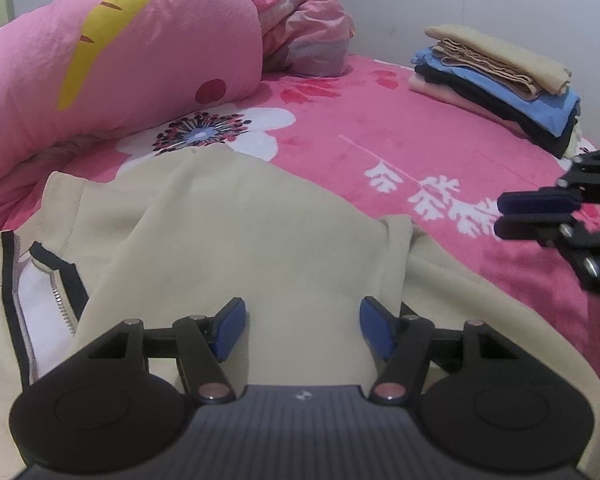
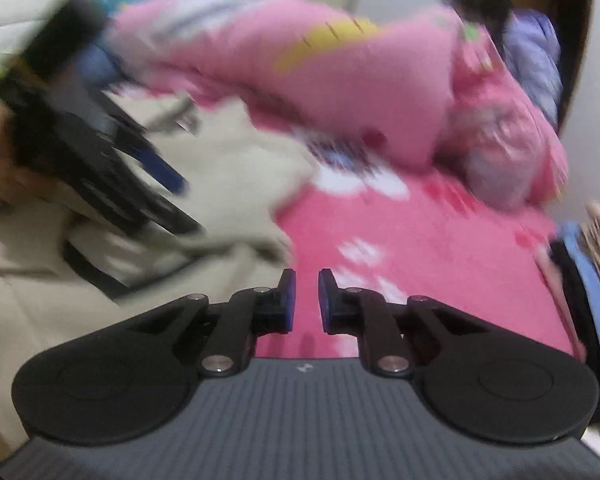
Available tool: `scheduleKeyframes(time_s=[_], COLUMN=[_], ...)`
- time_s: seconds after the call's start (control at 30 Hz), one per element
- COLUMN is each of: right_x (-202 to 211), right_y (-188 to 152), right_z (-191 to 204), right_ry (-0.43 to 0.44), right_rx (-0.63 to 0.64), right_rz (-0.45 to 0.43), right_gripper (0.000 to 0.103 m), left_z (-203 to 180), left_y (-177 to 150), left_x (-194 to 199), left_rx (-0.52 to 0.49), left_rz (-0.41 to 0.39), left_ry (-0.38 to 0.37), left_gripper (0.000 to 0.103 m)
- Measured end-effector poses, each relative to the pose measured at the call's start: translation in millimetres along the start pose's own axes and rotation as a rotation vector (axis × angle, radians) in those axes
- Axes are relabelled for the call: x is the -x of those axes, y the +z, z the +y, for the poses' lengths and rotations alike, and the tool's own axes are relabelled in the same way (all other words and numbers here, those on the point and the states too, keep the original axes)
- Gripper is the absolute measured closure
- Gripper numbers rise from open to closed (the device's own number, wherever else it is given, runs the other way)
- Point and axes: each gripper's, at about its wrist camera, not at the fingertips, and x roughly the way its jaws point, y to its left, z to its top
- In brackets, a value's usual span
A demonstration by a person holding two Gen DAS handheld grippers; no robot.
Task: Fold clothes
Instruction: 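Lift the held hem with the right gripper and fold it over the hoodie body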
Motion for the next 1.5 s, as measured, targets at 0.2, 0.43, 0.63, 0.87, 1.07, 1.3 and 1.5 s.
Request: scheduleKeyframes(time_s=[0.2,0.43,0.63,0.87,1.07,1.3,1.5], right_x=[9,-27,-7,-41,-20,-69,-50], right_y=[-2,-5,4,9,21,28,41], right_z=[28,81,112,80,101,73,113], right_ry=[0.113,0.087,0.122,0.181,0.293,0.305,0.348], right_rx=[-0.053,-0.041,0.089,-0.166,-0.076,-0.289,-0.117], right_rz=[-0.016,0.101,0.081,0.135,0.110,0.187,0.157], right_gripper=[0.091,0.095,0.102,0.101,0.101,0.101,0.102], left_z=[9,25,39,49,60,68,76], left_y=[-4,-33,-57,-72,-90,-103,-110], left_x=[37,89,117,137,151,162,164], left_rx=[0.037,0.153,0.209,0.262,0.326,0.361,0.396], left_rz=[-0.034,-0.062,-0.084,-0.103,-0.110,-0.118,-0.115], left_ry=[0.002,-0.027,-0.017,0.002,0.016,0.031,0.035], left_gripper=[0.039,0.039,0.039,0.039,0.039,0.039,0.039])
